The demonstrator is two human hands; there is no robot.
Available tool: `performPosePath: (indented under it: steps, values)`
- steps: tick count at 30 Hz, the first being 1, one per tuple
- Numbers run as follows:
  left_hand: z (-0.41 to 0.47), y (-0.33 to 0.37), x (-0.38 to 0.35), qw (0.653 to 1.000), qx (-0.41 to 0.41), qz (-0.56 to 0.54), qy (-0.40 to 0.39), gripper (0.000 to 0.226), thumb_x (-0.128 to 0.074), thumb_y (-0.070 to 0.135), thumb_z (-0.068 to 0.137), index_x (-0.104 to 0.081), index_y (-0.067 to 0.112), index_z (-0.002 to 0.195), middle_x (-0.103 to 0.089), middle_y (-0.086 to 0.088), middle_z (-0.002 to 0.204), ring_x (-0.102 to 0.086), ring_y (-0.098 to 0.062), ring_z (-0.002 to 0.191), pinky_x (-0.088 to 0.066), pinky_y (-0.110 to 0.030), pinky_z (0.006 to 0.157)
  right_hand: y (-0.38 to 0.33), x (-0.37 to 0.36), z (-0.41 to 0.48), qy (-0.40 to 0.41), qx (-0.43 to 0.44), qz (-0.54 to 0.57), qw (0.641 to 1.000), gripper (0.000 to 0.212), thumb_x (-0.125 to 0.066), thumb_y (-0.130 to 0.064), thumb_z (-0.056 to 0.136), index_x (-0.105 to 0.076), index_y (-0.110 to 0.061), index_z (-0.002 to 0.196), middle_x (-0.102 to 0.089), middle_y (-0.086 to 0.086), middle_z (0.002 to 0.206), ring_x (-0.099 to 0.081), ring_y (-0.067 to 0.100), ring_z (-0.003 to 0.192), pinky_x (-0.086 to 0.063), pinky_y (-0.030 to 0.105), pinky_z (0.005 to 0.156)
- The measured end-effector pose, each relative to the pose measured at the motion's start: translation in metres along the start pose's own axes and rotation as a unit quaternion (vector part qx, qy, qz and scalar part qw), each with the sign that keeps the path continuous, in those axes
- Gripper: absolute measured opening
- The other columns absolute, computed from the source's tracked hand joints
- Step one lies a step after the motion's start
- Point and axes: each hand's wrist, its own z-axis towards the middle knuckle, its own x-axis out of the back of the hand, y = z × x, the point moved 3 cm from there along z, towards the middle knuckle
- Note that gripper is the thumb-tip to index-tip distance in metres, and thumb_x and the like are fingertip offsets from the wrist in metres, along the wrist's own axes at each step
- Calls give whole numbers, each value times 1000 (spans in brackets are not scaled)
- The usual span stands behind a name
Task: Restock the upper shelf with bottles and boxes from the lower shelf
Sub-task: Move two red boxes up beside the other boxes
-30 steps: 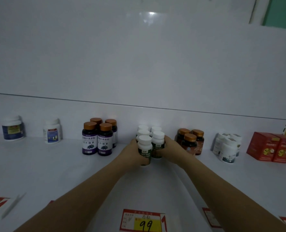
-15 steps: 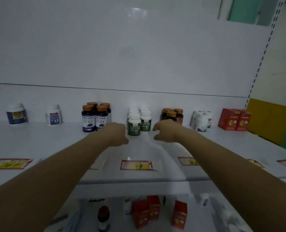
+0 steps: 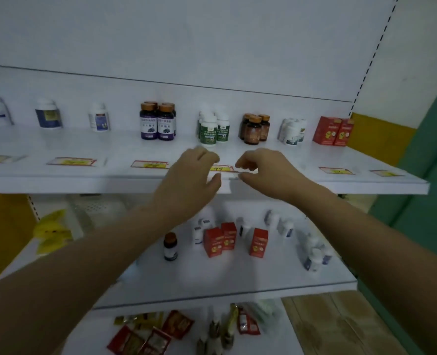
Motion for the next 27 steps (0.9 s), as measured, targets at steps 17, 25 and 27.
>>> performPosePath:
  steps: [17, 25, 27]
  values:
    - [-136, -63, -224, 876, 275, -38, -396, 68, -48, 35, 95, -15, 11, 149, -22, -10, 153, -25, -25, 140, -22, -32, 113, 170, -202, -101, -248, -199, 20, 948, 43, -57, -23, 90, -50, -18, 132, -52, 10, 130, -54, 23, 116, -39, 23, 96]
    - [-80, -88, -314, 881, 366, -98, -282, 75, -66, 19, 85, -24, 6, 145, -34, -14, 148, -35, -28, 136, -27, -30, 109, 269, -282, -51, -275, -194, 18, 942, 74, -58, -22, 89, -18, -12, 150, -32, 13, 149, -35, 29, 136, -29, 35, 112]
    - [-68, -99, -333, 888, 361, -96, -266, 74, -71, 23, 81, -33, 4, 141, -42, -16, 143, -42, -30, 131, -34, -33, 106, 284, -297, -32, -236, -194, 34, 952, 82, -62, -21, 87, -13, -10, 151, -29, 14, 150, -35, 31, 136, -29, 37, 112]
